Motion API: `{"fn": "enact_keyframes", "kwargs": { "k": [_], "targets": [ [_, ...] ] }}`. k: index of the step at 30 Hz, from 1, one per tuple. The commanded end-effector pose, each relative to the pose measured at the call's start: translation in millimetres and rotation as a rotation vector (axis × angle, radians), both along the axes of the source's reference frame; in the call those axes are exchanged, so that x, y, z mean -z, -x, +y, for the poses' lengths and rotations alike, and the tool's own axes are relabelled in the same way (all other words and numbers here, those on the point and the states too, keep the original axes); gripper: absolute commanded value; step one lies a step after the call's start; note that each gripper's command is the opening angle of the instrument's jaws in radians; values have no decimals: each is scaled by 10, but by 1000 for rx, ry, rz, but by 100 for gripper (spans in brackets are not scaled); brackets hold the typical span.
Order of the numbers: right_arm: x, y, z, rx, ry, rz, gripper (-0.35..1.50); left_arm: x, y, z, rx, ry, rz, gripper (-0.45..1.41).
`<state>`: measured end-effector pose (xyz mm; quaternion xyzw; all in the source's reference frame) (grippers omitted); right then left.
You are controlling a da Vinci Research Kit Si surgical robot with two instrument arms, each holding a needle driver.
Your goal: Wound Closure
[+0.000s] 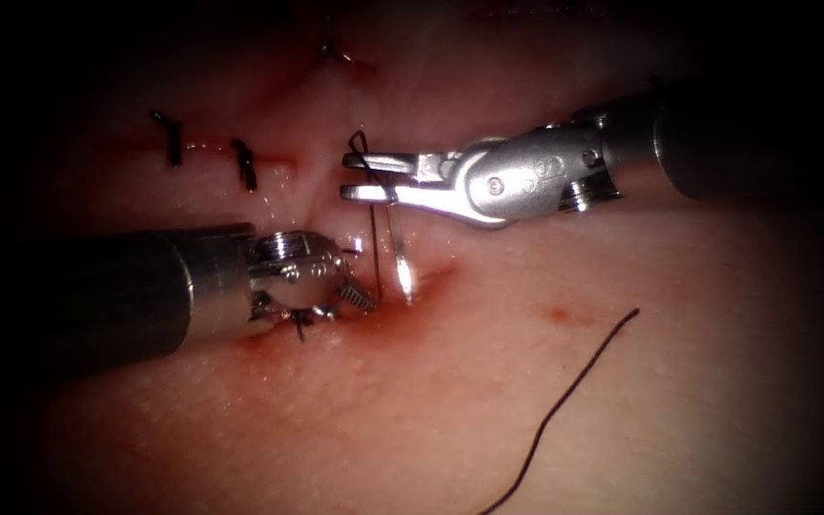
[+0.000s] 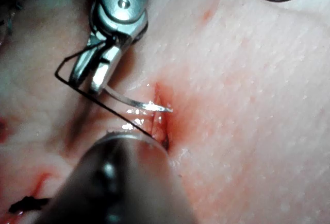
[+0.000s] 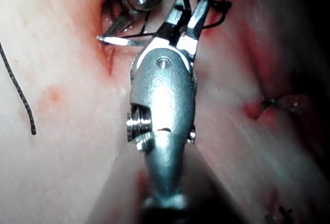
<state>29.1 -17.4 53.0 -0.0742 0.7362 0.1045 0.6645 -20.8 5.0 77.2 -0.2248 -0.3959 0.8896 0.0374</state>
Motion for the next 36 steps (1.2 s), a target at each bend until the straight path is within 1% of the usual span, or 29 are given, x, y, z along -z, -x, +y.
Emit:
{"fn": "enact_keyframes", "kwargs": {
  "k": [1, 6, 15, 20, 23, 31, 34, 36],
  "targets": [
    [-9, -9, 1, -7, 15, 5, -35, -5, 6, 3, 2, 0, 1, 89],
    [-17, -11, -4, -28, 41, 13, -35, -6, 10, 4, 6, -8, 4, 94],
    [-18, -14, 1, -50, 35, 12, -35, -3, 7, 4, 26, -4, -4, 93],
    [-33, -18, -21, -47, 26, 10, -35, 1, 4, 9, 41, -1, -8, 91],
    [-43, -18, -32, -44, 11, 5, -35, 8, 4, 13, 58, 9, -8, 84],
    [-44, -18, -34, -46, 4, 2, -35, 21, 3, 13, 73, 22, -15, 81],
    [-45, -17, -33, -44, -4, 0, -35, 26, -2, 15, 74, 35, -11, 81],
    [-43, -13, -30, -36, -18, -5, -35, 38, -13, 21, 99, 63, 2, 81]
  ]
}}
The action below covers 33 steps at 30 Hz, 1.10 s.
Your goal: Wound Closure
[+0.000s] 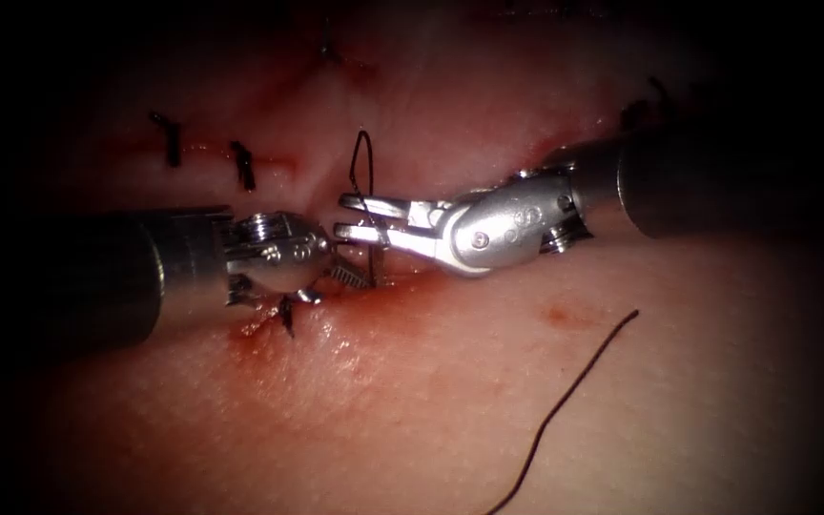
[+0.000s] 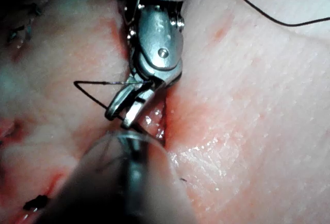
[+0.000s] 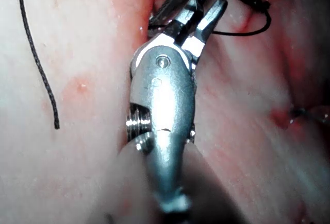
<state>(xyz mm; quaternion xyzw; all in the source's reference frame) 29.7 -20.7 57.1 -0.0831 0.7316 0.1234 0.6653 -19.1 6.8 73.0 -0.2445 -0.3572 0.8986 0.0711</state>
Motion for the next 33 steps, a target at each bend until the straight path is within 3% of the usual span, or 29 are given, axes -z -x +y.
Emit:
{"fn": "enact_keyframes", "kwargs": {
  "k": [1, 4, 7, 9, 14, 21, 33],
  "targets": [
    [-4, -6, 4, 2, -9, -2, -35, 1, 0, 6, 22, 23, 13, 81],
    [-7, -1, 9, 1, -27, -7, -35, 27, -12, 17, 63, 101, 55, 81],
    [-10, 2, 12, 2, -63, -12, -35, 57, -16, 29, 158, 151, 65, 81],
    [-10, 2, 13, 2, -80, -13, -35, 82, -13, 37, 207, 215, 27, 74],
    [-10, 1, 13, 4, -91, -13, -35, 99, -3, 31, 242, 279, 16, 66],
    [-8, 3, 15, 27, -125, -8, -35, 88, 17, -13, 284, 327, -14, 57],
    [-7, -4, 24, 16, -259, 34, -35, 65, 60, -98, 259, 307, -81, 51]
  ]
}}
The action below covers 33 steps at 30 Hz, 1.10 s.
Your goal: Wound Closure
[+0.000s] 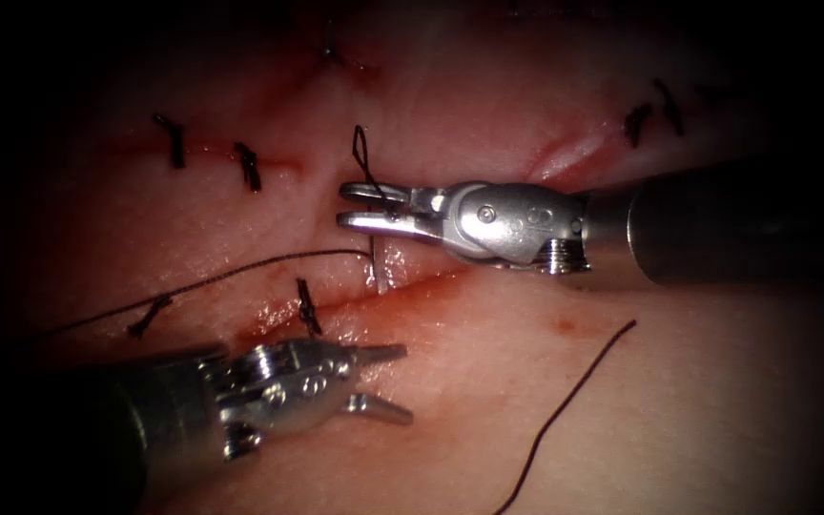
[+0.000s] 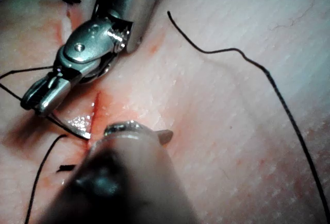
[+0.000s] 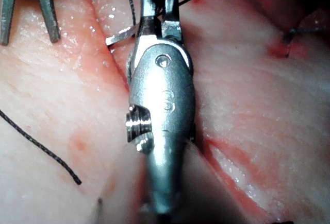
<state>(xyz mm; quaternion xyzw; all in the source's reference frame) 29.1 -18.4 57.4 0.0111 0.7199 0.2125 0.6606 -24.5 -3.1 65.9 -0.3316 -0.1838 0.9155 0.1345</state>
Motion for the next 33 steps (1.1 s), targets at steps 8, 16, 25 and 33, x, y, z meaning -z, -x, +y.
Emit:
{"fn": "enact_keyframes", "kwargs": {
  "k": [8, 16, 25, 33],
  "targets": [
    [0, -8, 5, 14, -10, 16, -35, 1, 6, -13, -14, -2, -14, 51],
    [1, 5, 10, 52, 26, -8, -35, 18, 5, -16, -30, 2, -24, 46],
    [0, 4, 7, 49, 24, -1, -35, -4, 8, -15, -33, 15, -22, 44],
    [-1, -1, 8, 38, -22, 5, -35, -11, 3, -16, -39, 19, -25, 44]
  ]
}}
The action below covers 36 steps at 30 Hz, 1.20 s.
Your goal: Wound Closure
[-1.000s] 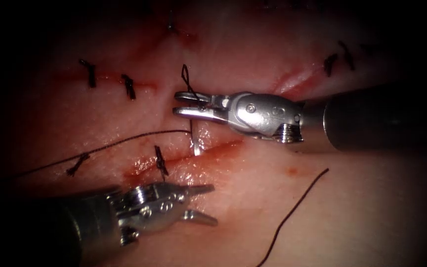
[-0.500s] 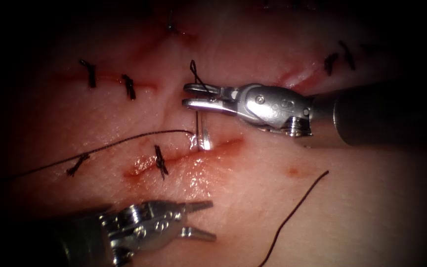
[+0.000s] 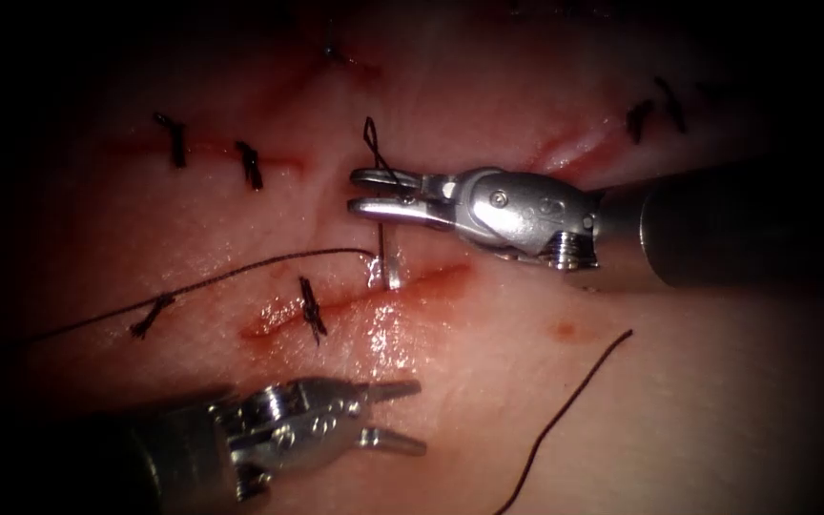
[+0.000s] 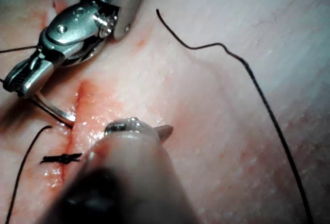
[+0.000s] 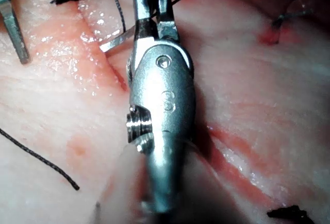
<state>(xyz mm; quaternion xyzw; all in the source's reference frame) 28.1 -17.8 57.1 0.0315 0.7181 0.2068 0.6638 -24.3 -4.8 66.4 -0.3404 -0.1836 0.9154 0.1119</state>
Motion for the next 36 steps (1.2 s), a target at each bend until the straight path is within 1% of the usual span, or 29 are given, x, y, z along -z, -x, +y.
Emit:
{"fn": "enact_keyframes", "kwargs": {
  "k": [1, 5, 13, 17, 21, 30, 35, 36],
  "targets": [
    [-4, -13, 2, -3, -3, 2, -35, -8, 4, -1, -6, 8, -1, 44],
    [-4, -18, 3, -10, -21, 3, -35, -14, 3, -5, -4, 8, -4, 44],
    [-4, -17, 6, -3, -26, -9, -35, -28, -4, -3, 2, -9, 5, 44],
    [-4, -16, 7, 26, -28, -16, -35, -38, -5, -6, -6, -17, 23, 41],
    [-3, -16, 7, 32, -30, -22, -35, -44, -8, -6, -2, -21, 24, 41],
    [-3, -15, 8, 59, -34, -35, -35, -50, -11, -5, 2, -32, 30, 41],
    [-2, -15, 9, 80, -37, -40, -35, -60, -15, -5, 7, -38, 38, 39],
    [-2, -15, 10, 87, -55, -41, -35, -64, -17, -4, 0, -39, 41, 39]
  ]
}}
